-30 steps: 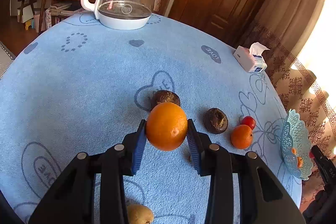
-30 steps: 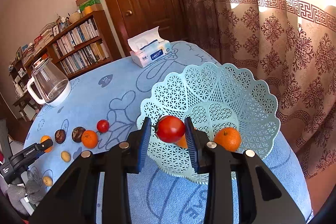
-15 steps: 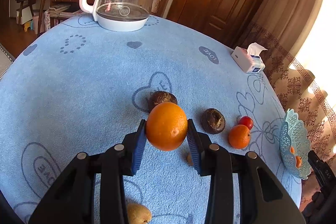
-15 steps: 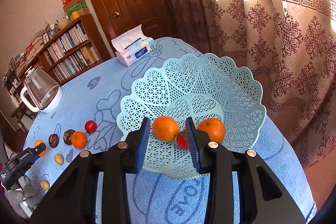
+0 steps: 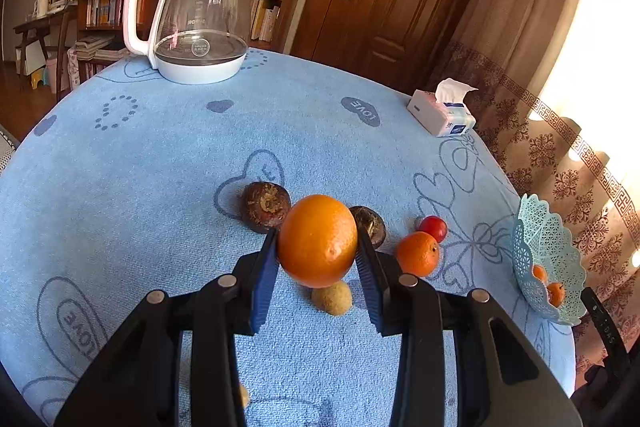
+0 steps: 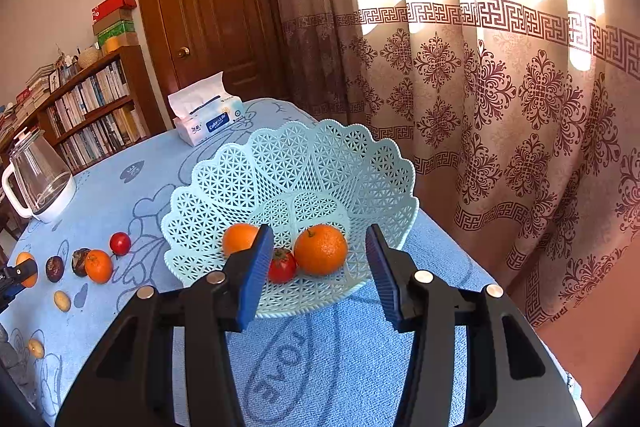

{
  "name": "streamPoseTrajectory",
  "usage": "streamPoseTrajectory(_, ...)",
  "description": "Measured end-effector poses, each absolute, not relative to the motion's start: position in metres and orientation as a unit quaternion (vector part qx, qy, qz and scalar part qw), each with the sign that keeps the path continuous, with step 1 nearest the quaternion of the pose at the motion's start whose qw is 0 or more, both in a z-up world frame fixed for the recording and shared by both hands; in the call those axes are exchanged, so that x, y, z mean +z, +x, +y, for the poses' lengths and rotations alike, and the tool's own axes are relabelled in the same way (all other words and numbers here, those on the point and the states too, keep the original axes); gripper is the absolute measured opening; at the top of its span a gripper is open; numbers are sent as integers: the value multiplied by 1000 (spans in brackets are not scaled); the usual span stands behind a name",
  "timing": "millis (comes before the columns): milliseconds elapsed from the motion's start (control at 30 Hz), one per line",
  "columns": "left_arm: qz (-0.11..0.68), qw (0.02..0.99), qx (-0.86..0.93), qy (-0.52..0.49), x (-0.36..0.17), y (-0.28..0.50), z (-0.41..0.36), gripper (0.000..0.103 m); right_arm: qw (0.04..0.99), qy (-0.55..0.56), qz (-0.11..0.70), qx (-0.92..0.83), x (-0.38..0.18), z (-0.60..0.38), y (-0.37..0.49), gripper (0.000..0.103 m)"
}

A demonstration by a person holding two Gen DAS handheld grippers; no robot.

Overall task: Organize fruits
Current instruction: 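Carry the tomato into the basket and open the right tool while the left tool holds its orange, then lower the held orange into the mint basket and open the left tool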

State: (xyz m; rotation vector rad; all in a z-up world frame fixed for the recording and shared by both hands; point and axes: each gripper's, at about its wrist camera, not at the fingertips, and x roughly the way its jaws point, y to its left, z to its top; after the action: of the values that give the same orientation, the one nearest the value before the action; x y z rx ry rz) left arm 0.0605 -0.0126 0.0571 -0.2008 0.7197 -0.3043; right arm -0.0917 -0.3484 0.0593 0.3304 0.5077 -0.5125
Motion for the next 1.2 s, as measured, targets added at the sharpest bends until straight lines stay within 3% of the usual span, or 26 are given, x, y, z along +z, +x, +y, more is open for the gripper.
streamPoseTrajectory(200,342,920,-176,-73,67,44,-42,38,920,184,235,-253,55,-358,-97,51)
streamPoseTrajectory(267,341,918,-188,-69,70,40,-54,38,922,183,226,-256,55,-357,-99,61)
streamPoseTrajectory(500,339,911,-231,-44,80,34,-109,38,931,156,189,-271,58,-344,-107,63)
streamPoseTrajectory(600,339,906,-250,-29,83,33,-137,38,935,147,179,-269,60,-338,-110,72)
streamPoseTrajectory(1200,329,884,-329,34,84,30,-247,38,933,169,169,-269,58,-345,-116,73)
